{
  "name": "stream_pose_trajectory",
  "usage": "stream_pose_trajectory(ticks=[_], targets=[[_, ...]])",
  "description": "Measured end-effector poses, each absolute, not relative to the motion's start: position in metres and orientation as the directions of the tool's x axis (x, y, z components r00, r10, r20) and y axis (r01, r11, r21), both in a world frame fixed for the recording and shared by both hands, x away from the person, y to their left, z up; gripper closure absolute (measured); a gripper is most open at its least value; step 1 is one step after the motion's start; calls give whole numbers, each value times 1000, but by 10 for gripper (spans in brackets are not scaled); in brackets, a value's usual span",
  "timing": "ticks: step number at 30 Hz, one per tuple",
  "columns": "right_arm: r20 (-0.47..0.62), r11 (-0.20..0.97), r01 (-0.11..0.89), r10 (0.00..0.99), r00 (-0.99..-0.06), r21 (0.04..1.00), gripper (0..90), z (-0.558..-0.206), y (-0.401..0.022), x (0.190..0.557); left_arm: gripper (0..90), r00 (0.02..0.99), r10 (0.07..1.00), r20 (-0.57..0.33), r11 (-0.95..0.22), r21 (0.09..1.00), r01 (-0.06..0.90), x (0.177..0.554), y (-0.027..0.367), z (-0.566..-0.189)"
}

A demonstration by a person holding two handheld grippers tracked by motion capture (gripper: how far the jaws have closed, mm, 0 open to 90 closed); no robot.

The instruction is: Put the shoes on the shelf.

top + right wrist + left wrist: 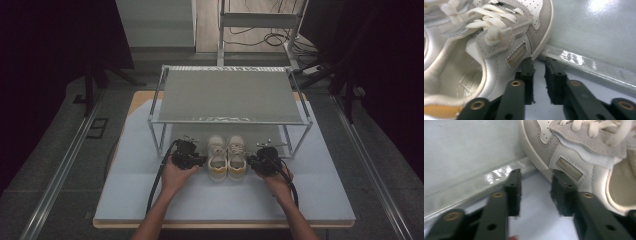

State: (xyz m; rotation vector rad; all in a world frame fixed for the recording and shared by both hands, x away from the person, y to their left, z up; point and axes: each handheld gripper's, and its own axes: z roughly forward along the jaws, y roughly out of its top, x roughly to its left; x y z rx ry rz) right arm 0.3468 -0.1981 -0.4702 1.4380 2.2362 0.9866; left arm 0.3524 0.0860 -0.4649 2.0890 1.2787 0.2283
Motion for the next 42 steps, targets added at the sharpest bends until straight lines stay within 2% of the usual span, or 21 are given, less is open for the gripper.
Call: stream_pose_trajectory(ticks=[1, 2, 6, 7, 14, 26, 42], targets=[[105, 262, 671, 885, -454, 693, 726, -469, -200, 345, 569, 495, 848, -189, -286, 623, 728, 349, 88, -463], [113, 257, 667, 882, -458, 699, 698, -467, -204, 341, 517, 498, 846, -190, -286, 628, 724, 346, 91, -461], [106, 268, 649, 873, -477, 711, 634, -463, -211, 333, 439, 517, 831, -205, -291, 631, 719, 338, 97, -457], [107, 273, 646, 868, -484, 713, 614, -462, -213, 330, 425, 549, 813, -195, -321, 636, 702, 332, 100, -454], [101, 327, 637, 835, -540, 698, 509, -464, -215, 309, 346, 607, 765, -215, -378, 613, 694, 309, 96, -461], [97, 403, 619, 783, -615, 674, 461, -476, -197, 296, 314, 644, 735, -214, -418, 605, 678, 300, 81, -467], [102, 424, 618, 766, -635, 662, 390, -482, -179, 303, 317, 646, 740, -188, -444, 586, 679, 308, 60, -474]])
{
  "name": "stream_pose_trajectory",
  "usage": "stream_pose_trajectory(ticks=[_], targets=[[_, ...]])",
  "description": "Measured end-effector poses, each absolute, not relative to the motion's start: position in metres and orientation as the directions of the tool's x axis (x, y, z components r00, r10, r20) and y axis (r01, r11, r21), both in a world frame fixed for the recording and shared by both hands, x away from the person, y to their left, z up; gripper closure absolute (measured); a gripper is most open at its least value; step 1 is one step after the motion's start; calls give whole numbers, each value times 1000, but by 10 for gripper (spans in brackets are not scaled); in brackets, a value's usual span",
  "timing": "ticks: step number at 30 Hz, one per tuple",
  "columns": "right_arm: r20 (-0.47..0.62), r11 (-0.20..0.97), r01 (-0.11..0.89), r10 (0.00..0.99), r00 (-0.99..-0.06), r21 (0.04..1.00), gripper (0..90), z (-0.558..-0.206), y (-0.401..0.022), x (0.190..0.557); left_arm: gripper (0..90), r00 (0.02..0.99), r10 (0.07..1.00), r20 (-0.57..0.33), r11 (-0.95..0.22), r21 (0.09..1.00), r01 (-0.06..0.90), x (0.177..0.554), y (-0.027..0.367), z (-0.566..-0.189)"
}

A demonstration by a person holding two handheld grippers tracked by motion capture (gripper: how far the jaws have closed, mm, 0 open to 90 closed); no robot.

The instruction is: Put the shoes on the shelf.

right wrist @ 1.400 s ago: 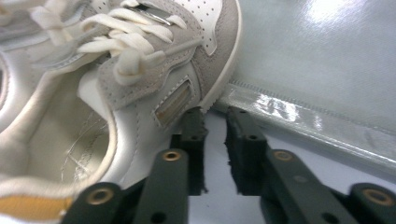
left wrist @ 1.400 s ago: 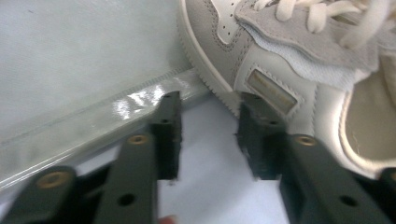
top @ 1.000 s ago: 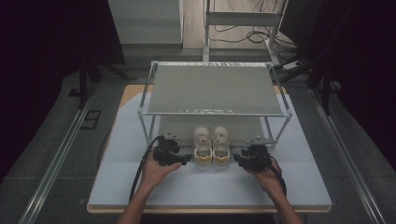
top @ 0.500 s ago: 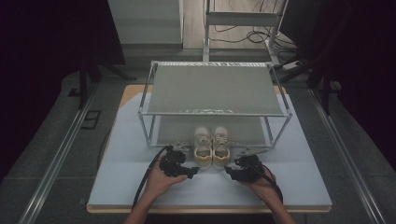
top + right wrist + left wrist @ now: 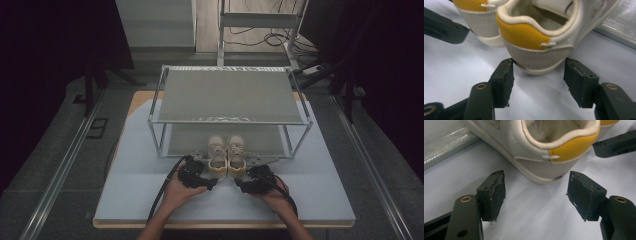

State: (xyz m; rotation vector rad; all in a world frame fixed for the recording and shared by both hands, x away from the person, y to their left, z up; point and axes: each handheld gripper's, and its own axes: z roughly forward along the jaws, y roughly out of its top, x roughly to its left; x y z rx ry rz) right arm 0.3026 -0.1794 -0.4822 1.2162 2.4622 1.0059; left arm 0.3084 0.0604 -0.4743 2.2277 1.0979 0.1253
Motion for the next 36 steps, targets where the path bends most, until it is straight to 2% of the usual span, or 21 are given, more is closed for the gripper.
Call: stream_pose_trajectory(ticks=[7, 16, 36], targets=[[99, 419, 614, 768, -633, 669, 389, -482, -179, 303, 355, 658, 731, -179, -443, 609, 658, 307, 56, -472], [90, 380, 581, 779, -620, 720, 439, -466, -184, 305, 384, 658, 734, -169, -419, 650, 635, 312, 56, -455], [91, 368, 578, 784, -614, 728, 448, -466, -179, 312, 385, 634, 759, -149, -415, 640, 646, 327, 62, -455]])
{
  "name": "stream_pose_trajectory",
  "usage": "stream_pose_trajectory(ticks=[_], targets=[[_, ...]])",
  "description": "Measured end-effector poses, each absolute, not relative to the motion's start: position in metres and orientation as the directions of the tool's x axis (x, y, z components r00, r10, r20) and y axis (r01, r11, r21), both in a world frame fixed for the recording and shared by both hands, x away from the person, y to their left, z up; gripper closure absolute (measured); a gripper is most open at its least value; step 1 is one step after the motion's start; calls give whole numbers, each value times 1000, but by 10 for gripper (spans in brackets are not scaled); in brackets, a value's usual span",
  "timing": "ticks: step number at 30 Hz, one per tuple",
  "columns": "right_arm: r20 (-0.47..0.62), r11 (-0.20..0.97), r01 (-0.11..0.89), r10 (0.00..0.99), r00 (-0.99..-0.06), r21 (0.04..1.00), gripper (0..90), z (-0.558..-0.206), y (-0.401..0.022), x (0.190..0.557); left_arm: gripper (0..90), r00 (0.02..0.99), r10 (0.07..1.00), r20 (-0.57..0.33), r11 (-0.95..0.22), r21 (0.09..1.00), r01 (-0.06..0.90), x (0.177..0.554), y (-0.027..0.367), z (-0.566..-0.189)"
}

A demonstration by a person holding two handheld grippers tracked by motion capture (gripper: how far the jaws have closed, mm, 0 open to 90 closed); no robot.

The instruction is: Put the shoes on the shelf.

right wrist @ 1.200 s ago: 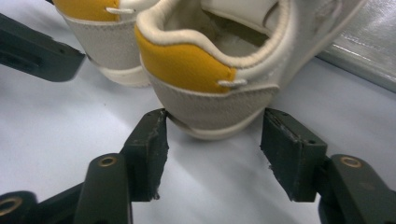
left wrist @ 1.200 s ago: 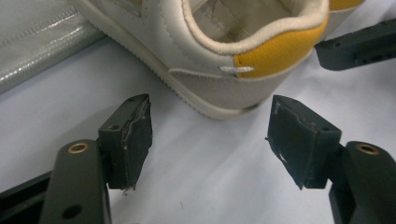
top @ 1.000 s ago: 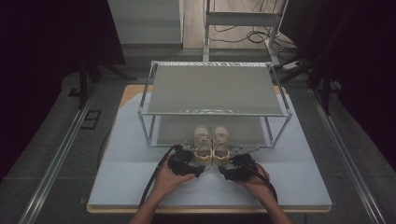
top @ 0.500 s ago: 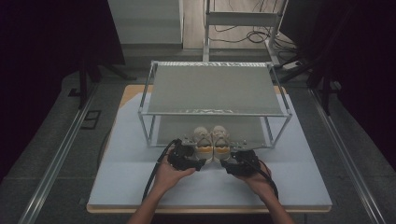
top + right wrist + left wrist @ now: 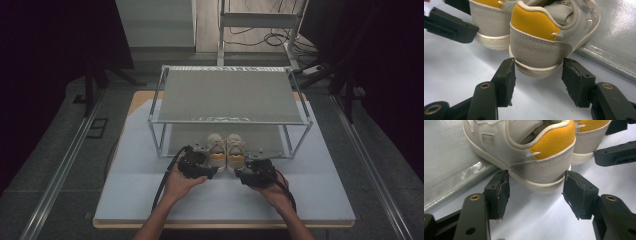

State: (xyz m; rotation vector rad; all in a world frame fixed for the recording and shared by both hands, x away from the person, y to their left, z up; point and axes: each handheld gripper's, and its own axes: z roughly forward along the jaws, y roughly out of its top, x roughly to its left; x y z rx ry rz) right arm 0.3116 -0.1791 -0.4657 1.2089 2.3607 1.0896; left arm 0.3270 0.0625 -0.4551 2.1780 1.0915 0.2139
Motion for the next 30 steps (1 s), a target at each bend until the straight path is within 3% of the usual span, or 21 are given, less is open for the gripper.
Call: stream_pose_trajectory(ticks=[30], targets=[[66, 348, 575, 814, -578, 741, 460, -470, -168, 340, 395, 623, 766, -157, -411, 625, 663, 341, 59, -458]])
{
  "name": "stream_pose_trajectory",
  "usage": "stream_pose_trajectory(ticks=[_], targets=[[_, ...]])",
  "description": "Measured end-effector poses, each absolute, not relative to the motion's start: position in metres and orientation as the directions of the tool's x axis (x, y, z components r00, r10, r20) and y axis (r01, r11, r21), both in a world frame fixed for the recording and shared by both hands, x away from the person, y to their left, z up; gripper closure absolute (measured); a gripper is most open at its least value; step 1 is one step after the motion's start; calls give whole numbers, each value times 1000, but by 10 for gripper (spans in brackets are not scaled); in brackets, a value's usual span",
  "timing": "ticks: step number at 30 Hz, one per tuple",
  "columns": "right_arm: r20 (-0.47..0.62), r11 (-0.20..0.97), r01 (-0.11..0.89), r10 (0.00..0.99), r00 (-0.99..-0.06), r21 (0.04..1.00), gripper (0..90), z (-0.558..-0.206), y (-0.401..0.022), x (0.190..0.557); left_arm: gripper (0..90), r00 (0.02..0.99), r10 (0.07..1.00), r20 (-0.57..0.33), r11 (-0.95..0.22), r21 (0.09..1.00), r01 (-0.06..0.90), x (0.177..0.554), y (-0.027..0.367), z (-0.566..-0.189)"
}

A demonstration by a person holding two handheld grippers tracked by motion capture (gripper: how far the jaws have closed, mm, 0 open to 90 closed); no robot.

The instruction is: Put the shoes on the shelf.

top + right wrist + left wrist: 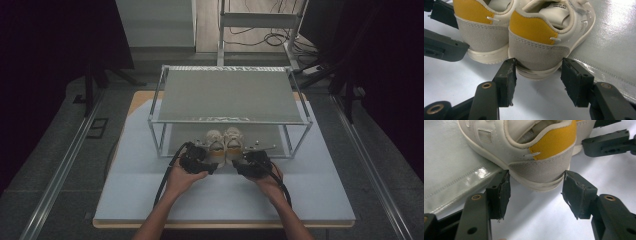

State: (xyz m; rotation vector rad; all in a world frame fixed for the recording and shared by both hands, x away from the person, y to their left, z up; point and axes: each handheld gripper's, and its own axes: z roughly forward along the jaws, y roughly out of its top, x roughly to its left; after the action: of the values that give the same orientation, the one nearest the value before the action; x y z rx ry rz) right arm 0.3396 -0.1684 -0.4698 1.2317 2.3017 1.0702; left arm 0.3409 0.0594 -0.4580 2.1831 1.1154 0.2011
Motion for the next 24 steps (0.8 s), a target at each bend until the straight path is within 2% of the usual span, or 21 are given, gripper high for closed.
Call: stream_pose_trajectory(ticks=[6, 24], targets=[[60, 349, 571, 815, -577, 743, 461, -470, -168, 339, 402, 608, 785, -121, -411, 633, 656, 343, 58, -459], [60, 338, 570, 822, -566, 749, 459, -471, -166, 343, 406, 597, 790, -138, -392, 635, 666, 349, 58, -461]])
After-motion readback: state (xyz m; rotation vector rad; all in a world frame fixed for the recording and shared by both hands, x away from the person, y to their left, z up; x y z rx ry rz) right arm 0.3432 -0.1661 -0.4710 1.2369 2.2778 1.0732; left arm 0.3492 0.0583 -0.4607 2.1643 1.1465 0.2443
